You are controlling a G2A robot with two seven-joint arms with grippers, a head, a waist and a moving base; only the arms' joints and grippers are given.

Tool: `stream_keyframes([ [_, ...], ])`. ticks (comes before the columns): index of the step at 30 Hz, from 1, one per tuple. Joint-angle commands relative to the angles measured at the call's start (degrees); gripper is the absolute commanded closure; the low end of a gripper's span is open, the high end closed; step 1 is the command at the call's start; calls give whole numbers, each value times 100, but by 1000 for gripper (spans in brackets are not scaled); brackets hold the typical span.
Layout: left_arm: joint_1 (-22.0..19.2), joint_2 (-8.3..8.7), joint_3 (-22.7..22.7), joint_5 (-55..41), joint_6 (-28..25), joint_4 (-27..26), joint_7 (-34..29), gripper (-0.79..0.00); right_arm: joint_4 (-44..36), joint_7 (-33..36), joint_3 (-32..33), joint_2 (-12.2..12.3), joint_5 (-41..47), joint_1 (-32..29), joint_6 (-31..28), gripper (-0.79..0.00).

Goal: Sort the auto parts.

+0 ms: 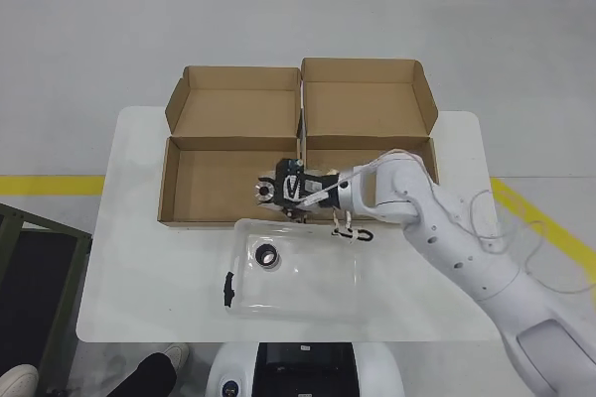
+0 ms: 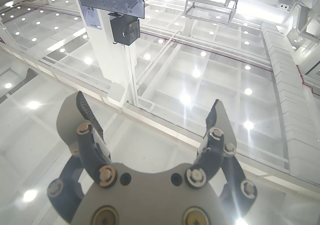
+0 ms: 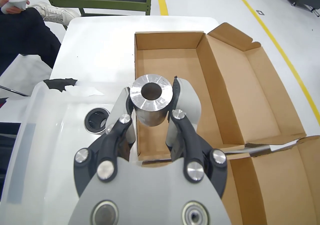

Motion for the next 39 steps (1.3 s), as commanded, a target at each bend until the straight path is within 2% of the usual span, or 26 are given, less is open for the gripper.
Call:
stream_keyframes([
  [1,0,0,0,0,0,0,0,-785,201,-26,-126,-86,16,125,21,0],
  [17,0,0,0,0,0,0,0,-785,1495,-85,-963,-836,84,900,200,0],
  [39,0,0,0,0,0,0,0,-785,3702,-934,-1579,-1925,-75,1380,148,0],
])
